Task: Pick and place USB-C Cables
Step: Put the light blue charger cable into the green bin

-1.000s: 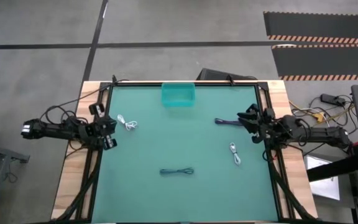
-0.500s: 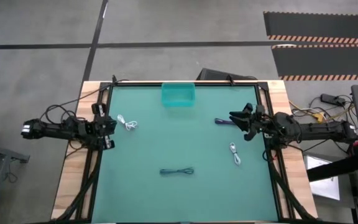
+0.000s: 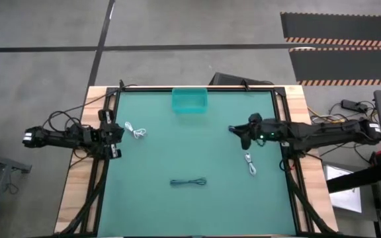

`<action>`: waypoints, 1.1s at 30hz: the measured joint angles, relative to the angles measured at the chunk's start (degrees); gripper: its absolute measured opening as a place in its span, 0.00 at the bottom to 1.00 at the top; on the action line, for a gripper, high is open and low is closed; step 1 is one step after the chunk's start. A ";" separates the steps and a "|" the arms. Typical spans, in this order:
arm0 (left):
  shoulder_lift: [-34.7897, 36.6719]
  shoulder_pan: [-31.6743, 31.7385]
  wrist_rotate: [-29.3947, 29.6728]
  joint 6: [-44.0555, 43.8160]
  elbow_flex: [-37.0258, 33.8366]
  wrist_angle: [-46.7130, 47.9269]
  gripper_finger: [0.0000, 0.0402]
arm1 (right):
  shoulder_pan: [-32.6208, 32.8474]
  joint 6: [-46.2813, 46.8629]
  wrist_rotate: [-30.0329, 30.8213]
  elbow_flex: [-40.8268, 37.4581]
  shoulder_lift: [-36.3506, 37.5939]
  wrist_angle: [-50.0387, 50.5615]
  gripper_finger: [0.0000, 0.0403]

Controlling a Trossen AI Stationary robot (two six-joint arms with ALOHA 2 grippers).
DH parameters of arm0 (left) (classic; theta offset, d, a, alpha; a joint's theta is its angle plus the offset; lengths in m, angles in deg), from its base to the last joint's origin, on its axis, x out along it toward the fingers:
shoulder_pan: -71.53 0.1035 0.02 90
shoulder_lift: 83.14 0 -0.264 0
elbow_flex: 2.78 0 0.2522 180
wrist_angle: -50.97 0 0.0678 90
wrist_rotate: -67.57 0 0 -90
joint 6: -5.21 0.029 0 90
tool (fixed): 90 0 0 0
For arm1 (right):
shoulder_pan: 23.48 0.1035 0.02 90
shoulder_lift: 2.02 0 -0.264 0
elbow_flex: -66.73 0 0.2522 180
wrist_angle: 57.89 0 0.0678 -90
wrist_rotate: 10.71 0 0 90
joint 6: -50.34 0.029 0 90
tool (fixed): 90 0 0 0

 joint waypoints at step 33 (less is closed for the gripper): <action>0.00 0.00 0.20 0.00 0.00 1.30 0.00 | 3.33 20.79 -24.74 20.98 -28.37 44.58 0.29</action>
